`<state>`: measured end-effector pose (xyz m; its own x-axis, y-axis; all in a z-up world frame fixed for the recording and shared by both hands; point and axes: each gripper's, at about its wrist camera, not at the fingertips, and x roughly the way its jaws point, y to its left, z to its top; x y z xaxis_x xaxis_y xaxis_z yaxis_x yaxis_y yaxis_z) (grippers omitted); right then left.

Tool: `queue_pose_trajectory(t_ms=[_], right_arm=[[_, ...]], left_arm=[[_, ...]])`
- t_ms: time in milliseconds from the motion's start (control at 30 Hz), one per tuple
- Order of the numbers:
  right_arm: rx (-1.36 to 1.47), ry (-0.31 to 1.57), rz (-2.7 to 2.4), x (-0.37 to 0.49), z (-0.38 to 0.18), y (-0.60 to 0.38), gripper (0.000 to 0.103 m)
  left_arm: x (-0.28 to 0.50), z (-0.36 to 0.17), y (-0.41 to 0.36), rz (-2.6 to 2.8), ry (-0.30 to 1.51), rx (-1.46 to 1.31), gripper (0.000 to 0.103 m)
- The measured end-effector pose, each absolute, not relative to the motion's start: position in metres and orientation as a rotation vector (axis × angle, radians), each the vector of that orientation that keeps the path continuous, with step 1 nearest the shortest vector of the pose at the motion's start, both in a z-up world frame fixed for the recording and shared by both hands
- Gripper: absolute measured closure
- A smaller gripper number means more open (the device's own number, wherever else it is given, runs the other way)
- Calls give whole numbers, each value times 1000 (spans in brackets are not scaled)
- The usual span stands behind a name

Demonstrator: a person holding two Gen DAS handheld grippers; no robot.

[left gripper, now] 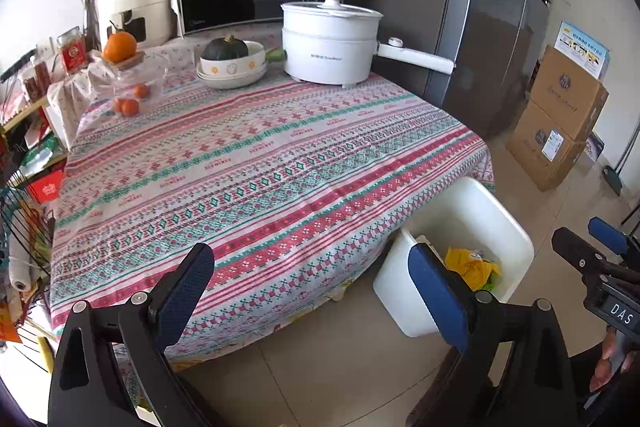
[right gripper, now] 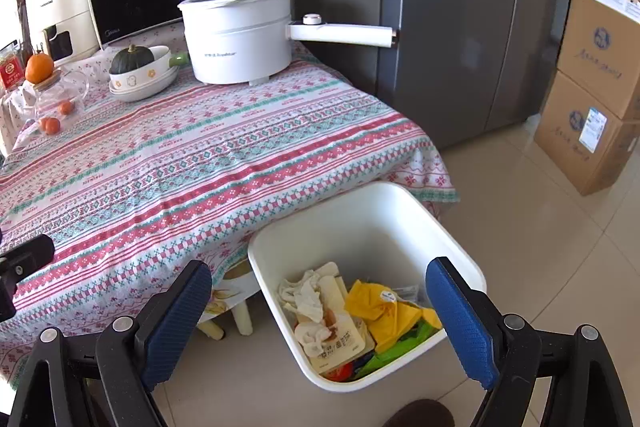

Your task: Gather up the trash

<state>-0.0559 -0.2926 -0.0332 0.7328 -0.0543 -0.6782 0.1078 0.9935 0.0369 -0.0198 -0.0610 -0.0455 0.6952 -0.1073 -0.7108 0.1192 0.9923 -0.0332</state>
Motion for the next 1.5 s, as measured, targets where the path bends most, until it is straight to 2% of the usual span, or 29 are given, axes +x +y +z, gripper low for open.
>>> queue_pose_trajectory(t_ms=[500,1500], right_arm=[[46,672,-134,-58,-26,-284,11],[44,677,-130,-57,-28,-281,10]], left_arm=[[-31,-41,-68,-134,757,39,4],[-29,-47,-72,-156,796,34,3]])
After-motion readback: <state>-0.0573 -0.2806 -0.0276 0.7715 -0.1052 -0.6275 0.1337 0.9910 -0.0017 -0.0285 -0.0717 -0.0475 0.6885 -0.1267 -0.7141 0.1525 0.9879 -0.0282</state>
